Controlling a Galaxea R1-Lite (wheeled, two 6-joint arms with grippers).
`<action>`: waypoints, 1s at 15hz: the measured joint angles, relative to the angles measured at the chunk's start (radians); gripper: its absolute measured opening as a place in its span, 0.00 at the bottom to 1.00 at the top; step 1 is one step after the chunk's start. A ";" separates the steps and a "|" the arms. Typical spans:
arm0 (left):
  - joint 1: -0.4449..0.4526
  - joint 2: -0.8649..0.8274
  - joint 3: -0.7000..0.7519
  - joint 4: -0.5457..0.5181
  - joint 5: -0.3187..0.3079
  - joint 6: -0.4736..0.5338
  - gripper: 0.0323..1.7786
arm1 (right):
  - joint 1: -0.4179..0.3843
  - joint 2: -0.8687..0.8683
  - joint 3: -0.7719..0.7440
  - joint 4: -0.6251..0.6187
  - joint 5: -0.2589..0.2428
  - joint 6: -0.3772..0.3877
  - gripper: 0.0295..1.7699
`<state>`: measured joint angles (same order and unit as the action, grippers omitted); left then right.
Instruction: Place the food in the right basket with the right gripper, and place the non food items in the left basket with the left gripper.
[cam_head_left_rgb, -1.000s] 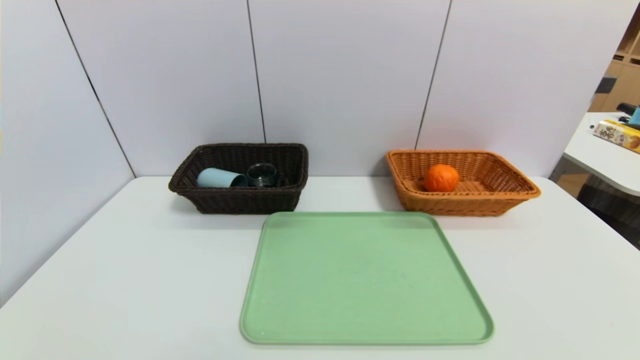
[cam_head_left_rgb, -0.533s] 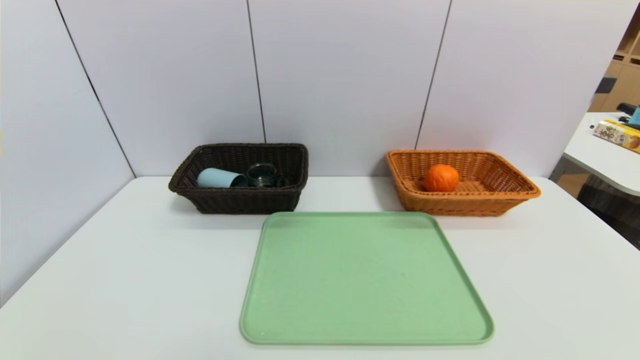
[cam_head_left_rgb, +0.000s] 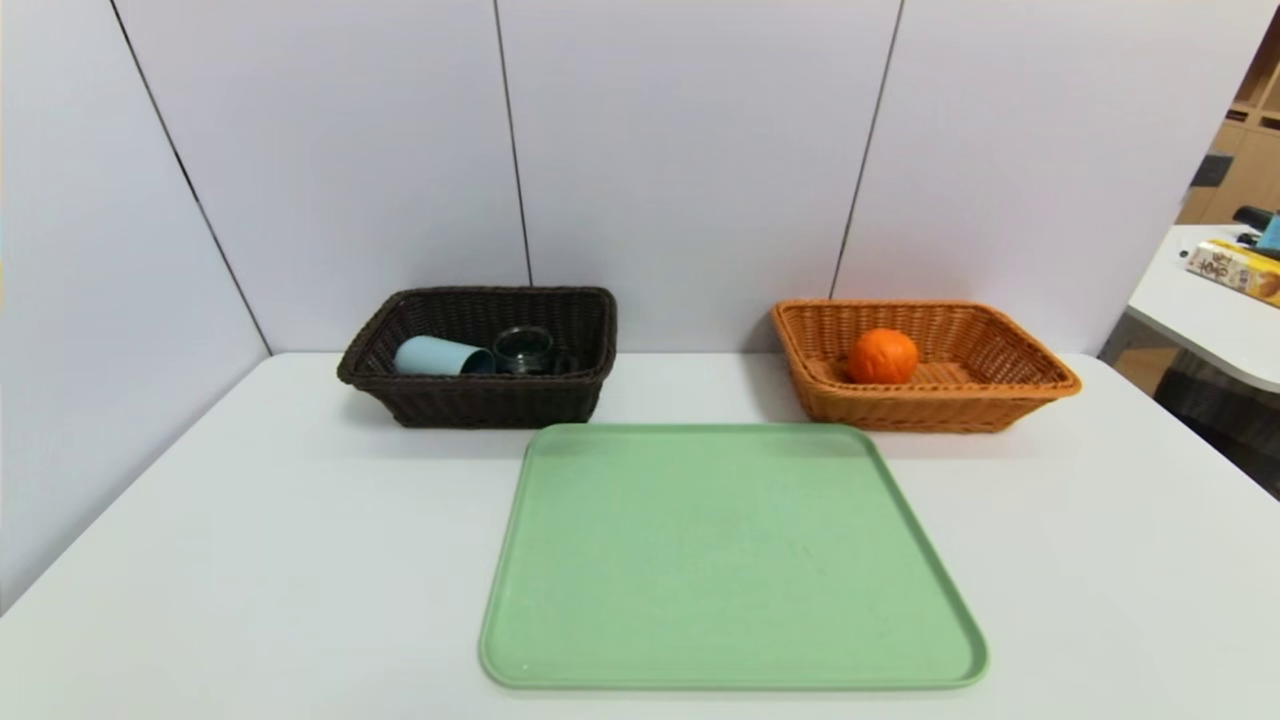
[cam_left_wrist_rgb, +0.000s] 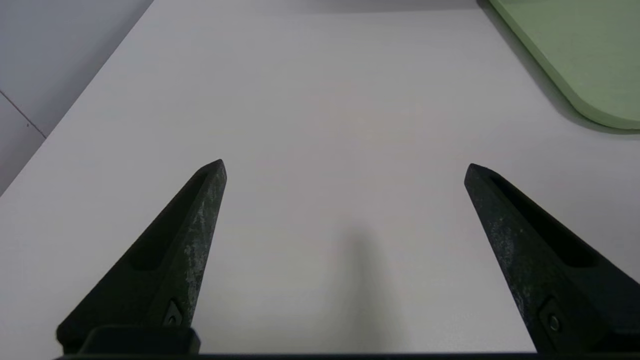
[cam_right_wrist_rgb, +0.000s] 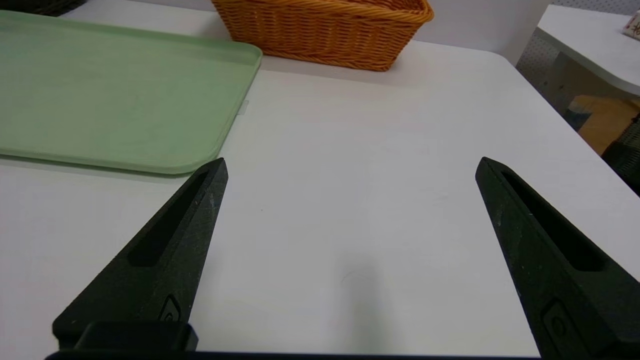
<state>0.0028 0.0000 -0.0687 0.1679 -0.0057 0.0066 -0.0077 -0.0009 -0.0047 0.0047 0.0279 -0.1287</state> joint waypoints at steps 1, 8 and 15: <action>0.000 0.000 0.000 -0.001 0.000 0.003 0.95 | 0.000 0.000 0.001 -0.003 -0.002 0.004 0.97; 0.000 0.000 0.064 -0.174 0.011 0.005 0.95 | 0.000 0.000 0.004 0.000 -0.026 0.078 0.97; 0.000 0.000 0.069 -0.171 0.015 -0.007 0.95 | 0.000 0.000 0.005 0.001 -0.027 0.083 0.97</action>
<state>0.0028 -0.0004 0.0000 -0.0032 0.0091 0.0000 -0.0077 -0.0009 0.0000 0.0057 0.0009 -0.0462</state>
